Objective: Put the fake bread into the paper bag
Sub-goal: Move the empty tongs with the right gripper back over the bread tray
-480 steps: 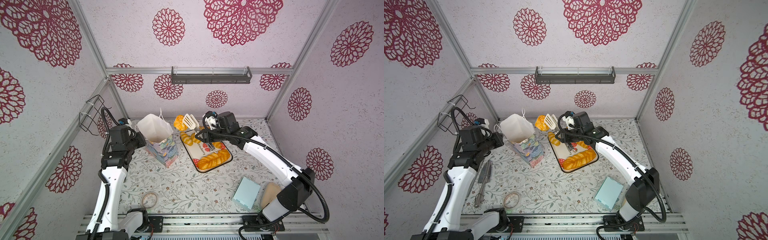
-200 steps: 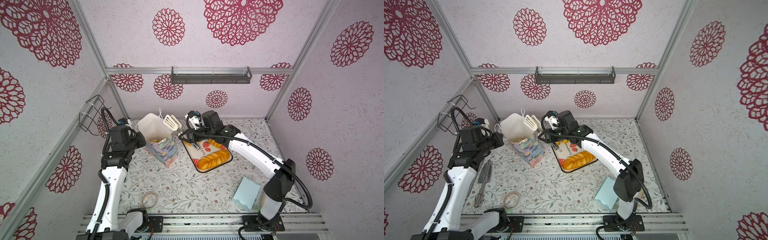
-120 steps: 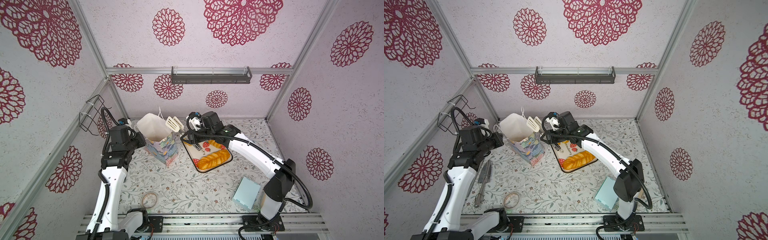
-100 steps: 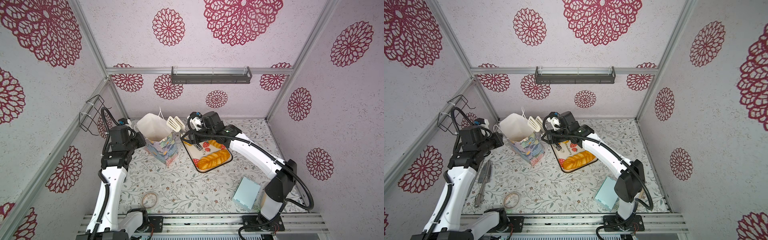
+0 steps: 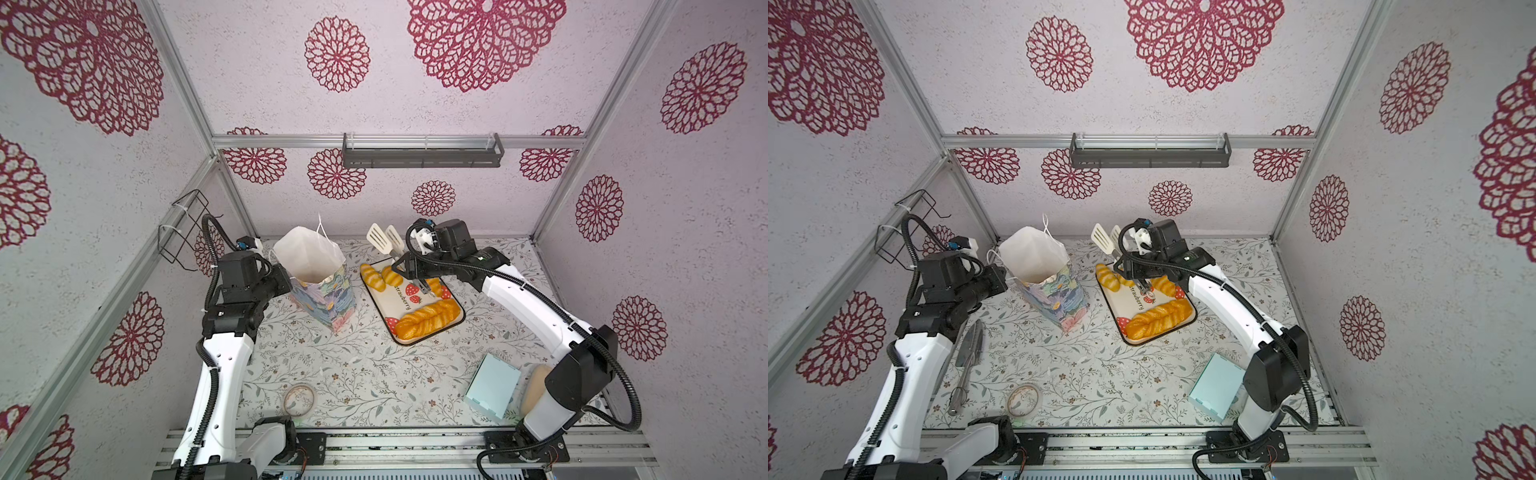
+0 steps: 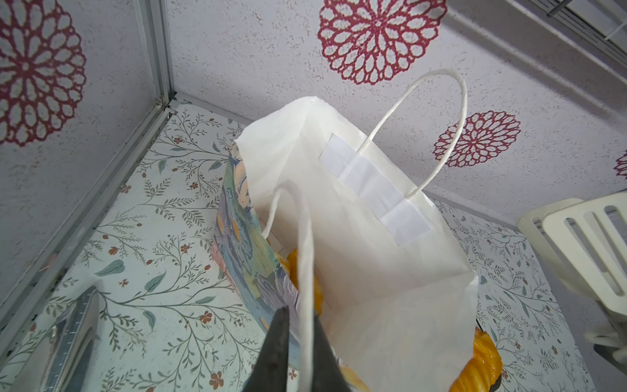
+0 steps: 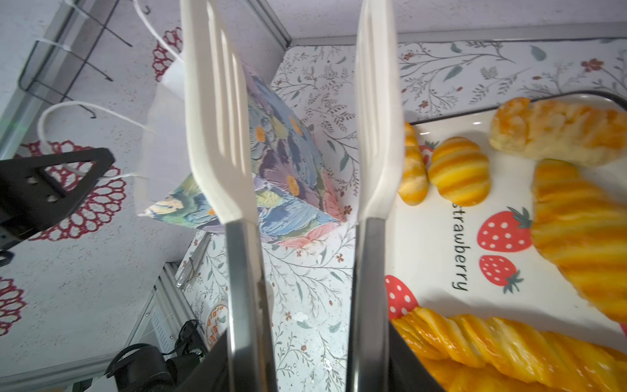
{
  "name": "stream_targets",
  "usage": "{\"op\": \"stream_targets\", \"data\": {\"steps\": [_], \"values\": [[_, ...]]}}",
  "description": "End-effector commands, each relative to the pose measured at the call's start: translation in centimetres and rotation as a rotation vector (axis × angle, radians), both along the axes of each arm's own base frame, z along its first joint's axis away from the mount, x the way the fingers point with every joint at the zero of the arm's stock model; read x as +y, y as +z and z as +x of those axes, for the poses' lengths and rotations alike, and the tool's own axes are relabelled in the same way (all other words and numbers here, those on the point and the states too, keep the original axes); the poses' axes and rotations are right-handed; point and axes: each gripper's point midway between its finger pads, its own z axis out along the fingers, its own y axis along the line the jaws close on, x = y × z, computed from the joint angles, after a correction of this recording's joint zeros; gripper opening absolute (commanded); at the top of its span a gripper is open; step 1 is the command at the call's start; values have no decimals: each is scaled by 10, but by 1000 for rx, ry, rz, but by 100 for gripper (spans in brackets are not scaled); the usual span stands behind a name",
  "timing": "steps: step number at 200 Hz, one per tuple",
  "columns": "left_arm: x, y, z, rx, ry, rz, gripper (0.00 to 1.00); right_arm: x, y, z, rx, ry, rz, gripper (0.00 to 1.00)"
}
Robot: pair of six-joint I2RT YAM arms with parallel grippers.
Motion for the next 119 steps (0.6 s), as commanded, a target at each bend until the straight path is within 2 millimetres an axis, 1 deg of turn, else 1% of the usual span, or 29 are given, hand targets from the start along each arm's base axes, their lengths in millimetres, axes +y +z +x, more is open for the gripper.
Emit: {"op": "stream_targets", "data": {"steps": [1,45,87,104,119], "values": [[3,4,-3,-17,13,4,13,-21,28,3,-82,-40,18,53],[3,4,-3,-17,10,3,13,-54,11,13,-55,-113,-34,54],[3,3,-3,-15,12,1,13,-80,-7,19,-33,-171,-115,56],[3,3,-2,-15,11,1,13,-93,-16,22,-20,-209,-158,60],[3,3,-2,-14,11,1,13,-102,-23,24,-7,-235,-185,62]]}}
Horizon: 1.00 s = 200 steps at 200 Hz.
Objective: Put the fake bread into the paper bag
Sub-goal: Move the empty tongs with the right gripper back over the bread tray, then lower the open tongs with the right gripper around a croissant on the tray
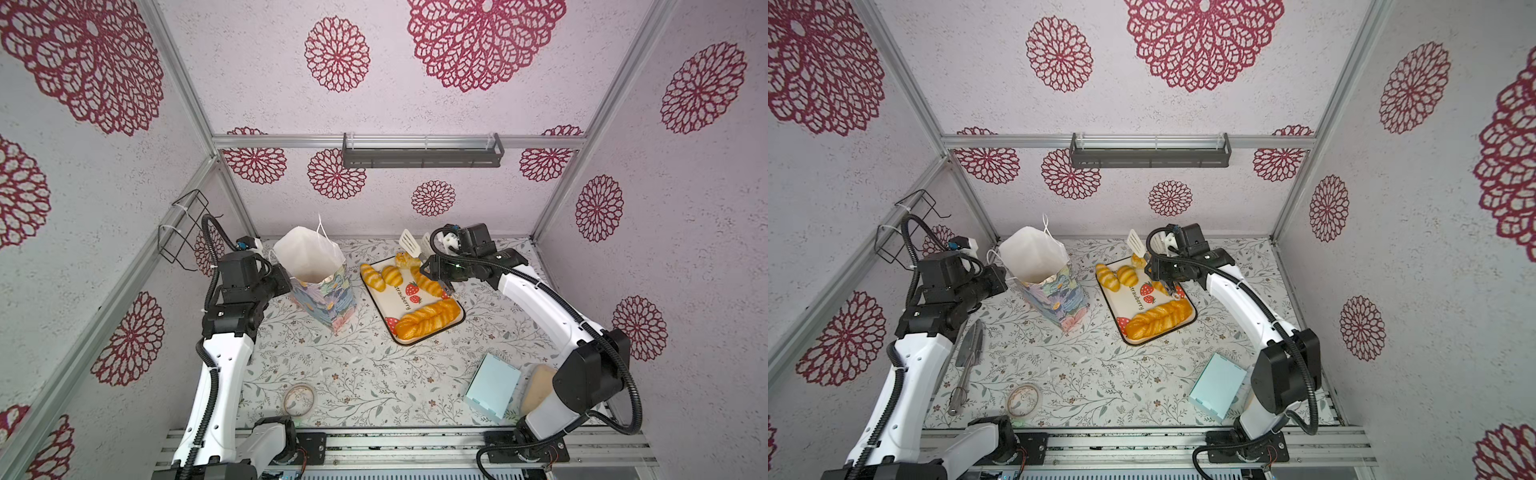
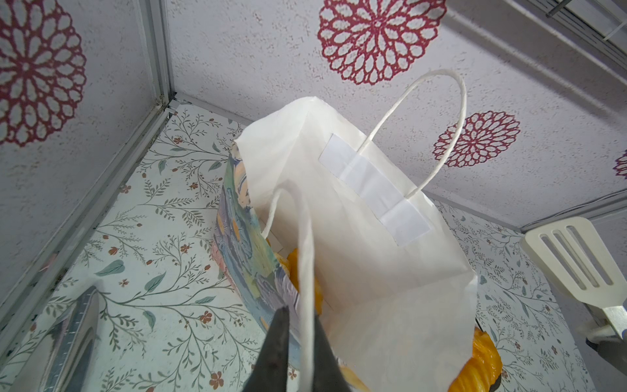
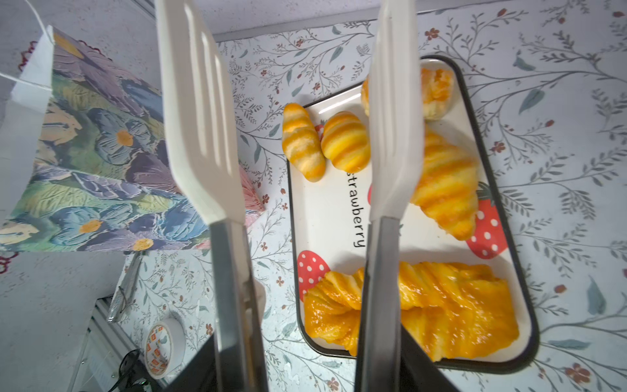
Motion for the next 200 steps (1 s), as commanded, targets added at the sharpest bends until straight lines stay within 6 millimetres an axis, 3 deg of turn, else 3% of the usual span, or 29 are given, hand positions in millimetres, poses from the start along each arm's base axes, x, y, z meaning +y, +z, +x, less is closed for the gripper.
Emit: {"op": "stream_targets", "data": {"steps": [1,144,200], "values": [[3,3,-2,-14,11,1,13,-21,16,0,-62,-42,-45,62],[2,3,-1,-15,6,-3,13,-68,-44,9,43,-153,-250,64],[2,4,-3,-18,9,-1,13,-73,-79,7,104,-149,-302,64]]}}
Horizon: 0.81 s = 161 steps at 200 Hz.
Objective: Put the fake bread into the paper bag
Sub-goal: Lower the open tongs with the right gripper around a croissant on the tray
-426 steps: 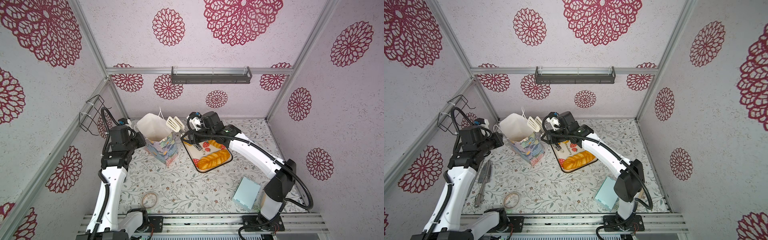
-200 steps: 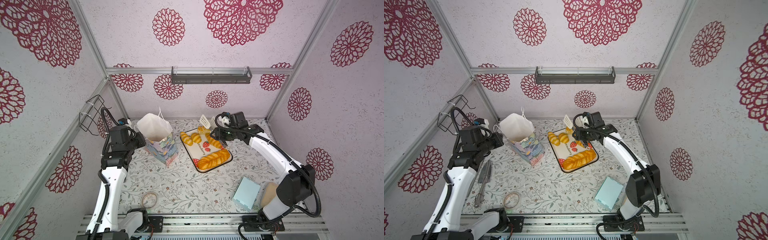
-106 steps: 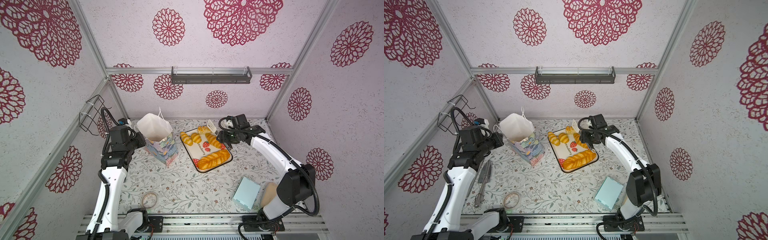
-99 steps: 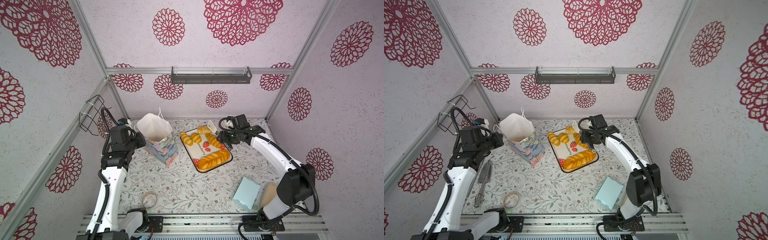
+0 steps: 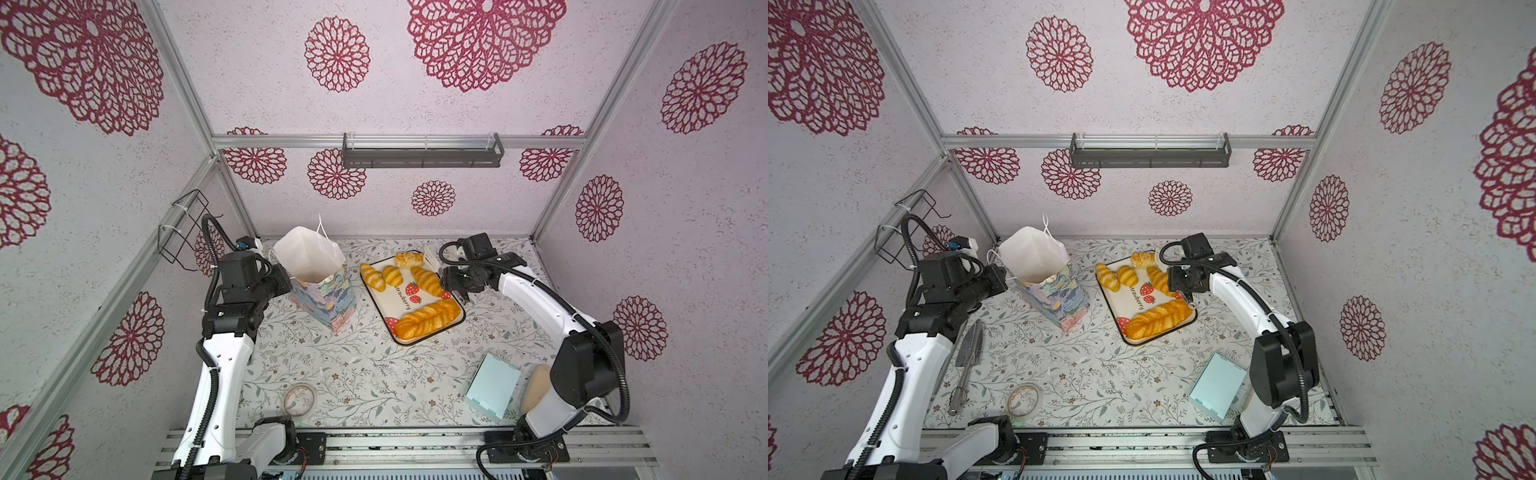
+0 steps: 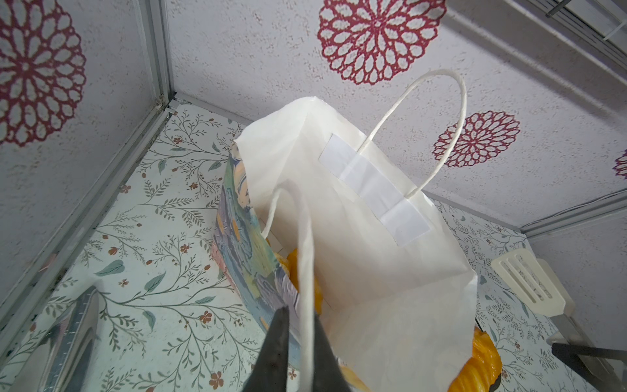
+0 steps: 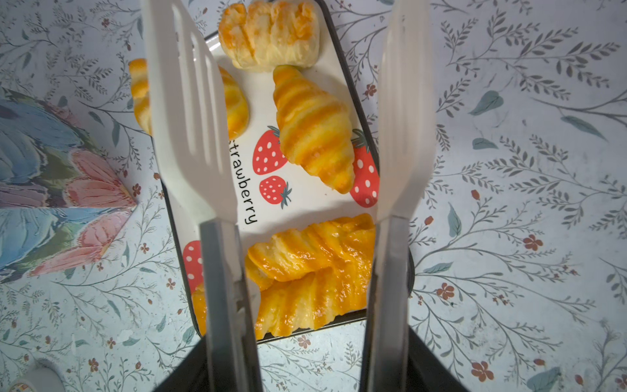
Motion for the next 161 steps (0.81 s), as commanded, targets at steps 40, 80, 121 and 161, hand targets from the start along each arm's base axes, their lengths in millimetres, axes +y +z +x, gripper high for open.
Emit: {"op": "stream_targets", "data": {"steps": [40,80,121,161], "values": [[2,3,-2,-14,8,-2,13,-8,-26,3,23,-4,-44,67],[3,3,-2,-14,10,0,13,-5,-37,3,45,14,-40,67],[3,3,-2,-14,12,1,13,-1,-46,3,66,34,-34,67],[4,3,-3,-15,13,4,13,4,-52,3,79,45,-17,69]]}}
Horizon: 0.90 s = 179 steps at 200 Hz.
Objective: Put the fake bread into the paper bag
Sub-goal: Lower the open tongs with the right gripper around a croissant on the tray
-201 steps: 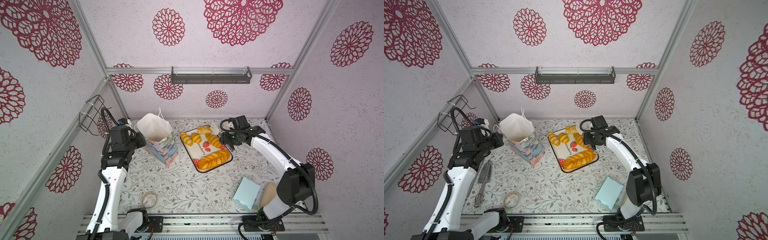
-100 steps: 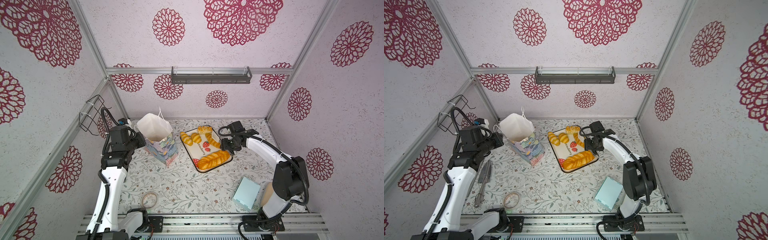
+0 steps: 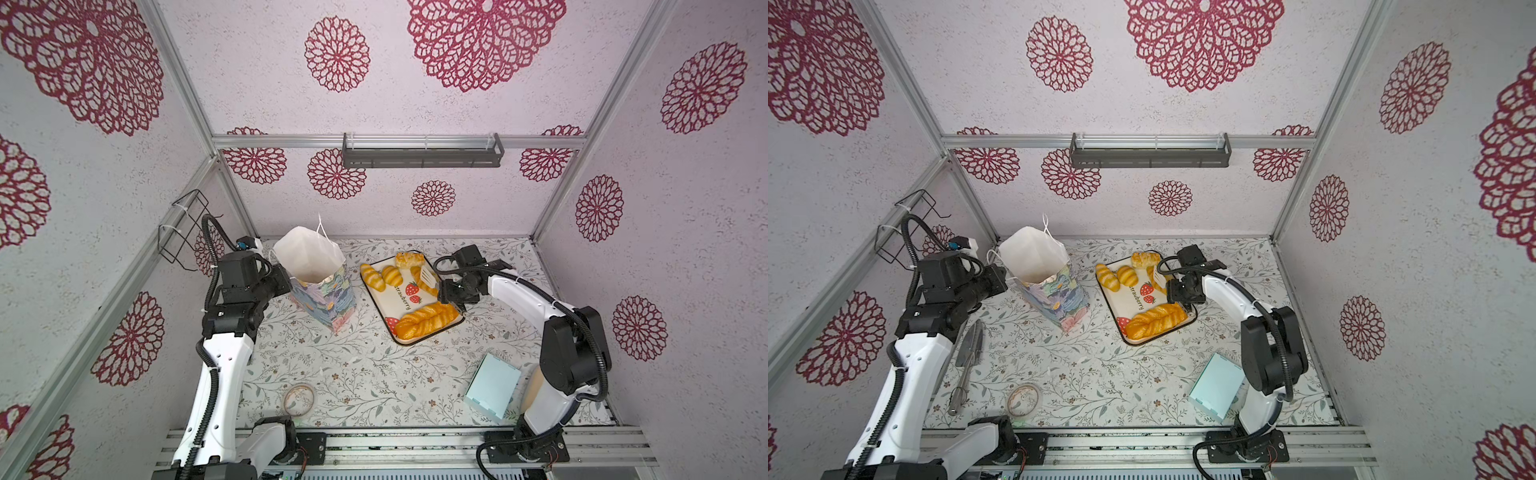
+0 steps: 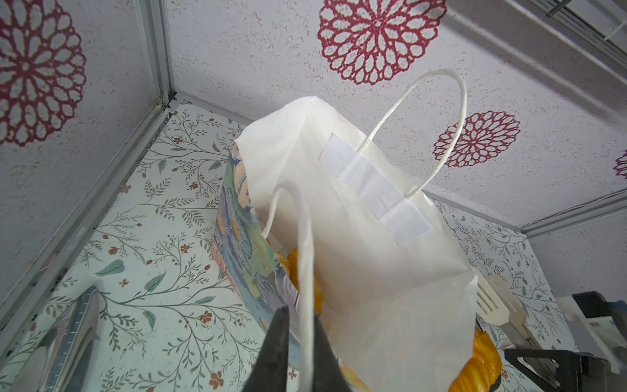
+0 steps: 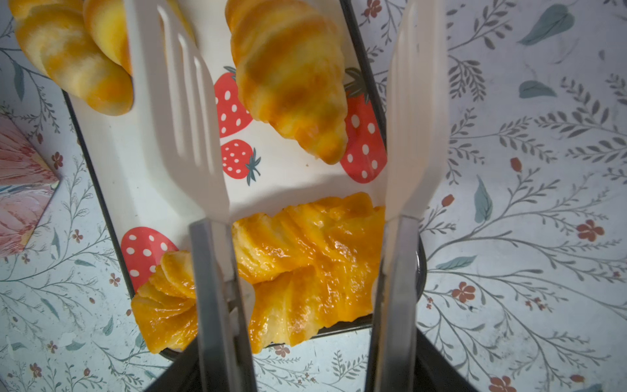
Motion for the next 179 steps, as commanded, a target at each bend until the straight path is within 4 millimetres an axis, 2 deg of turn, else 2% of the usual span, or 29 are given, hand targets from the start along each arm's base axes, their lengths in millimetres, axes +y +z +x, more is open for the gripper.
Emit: {"op": "stream_targets", "data": {"steps": [1,57,116,179], "values": [[3,3,-3,-15,12,3,13,4,7,7,-32,23,24,69],[4,4,-3,-16,14,5,13,7,-10,7,0,37,19,69],[4,4,-3,-17,15,7,13,17,-14,5,11,67,12,69],[4,3,-3,-14,16,6,13,17,-20,6,23,77,-17,69]]}}
